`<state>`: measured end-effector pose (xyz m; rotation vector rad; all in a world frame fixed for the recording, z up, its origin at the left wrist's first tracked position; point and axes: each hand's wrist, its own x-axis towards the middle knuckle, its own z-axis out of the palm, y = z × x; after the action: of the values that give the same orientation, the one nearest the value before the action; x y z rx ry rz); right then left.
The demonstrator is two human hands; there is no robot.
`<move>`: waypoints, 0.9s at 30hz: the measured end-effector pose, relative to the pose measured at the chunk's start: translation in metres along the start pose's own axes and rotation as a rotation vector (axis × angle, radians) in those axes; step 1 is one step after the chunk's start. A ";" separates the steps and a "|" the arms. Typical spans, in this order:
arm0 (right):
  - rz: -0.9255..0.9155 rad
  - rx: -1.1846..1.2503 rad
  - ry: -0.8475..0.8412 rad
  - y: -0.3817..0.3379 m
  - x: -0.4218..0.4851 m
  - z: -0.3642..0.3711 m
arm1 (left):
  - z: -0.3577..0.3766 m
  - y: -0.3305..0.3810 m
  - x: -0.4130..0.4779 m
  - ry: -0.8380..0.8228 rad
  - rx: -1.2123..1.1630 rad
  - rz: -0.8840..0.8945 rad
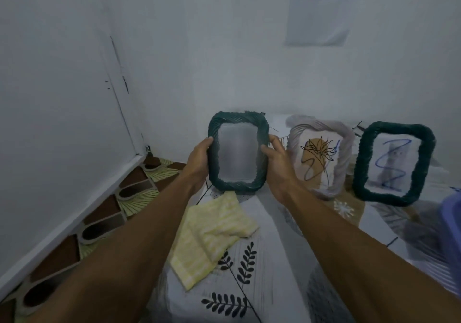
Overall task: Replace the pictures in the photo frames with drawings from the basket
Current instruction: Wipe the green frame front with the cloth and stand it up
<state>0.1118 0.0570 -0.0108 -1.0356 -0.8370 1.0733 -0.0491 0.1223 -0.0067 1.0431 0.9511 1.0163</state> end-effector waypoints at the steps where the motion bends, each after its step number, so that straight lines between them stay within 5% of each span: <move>1: 0.006 0.015 0.011 0.005 0.005 -0.002 | 0.001 -0.004 0.006 0.003 -0.005 -0.006; 11: 0.045 0.011 0.137 0.024 0.015 -0.011 | 0.009 -0.026 0.019 0.007 -0.031 -0.002; 23: 0.047 -0.420 0.267 0.017 -0.079 -0.061 | 0.031 -0.031 -0.035 0.407 0.579 0.635; 27: -0.038 -0.491 0.506 -0.012 -0.098 -0.103 | 0.077 -0.050 -0.066 0.095 0.638 0.594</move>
<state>0.1822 -0.0639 -0.0362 -1.6118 -0.7077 0.5324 0.0167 0.0331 -0.0289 1.8997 1.1014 1.2822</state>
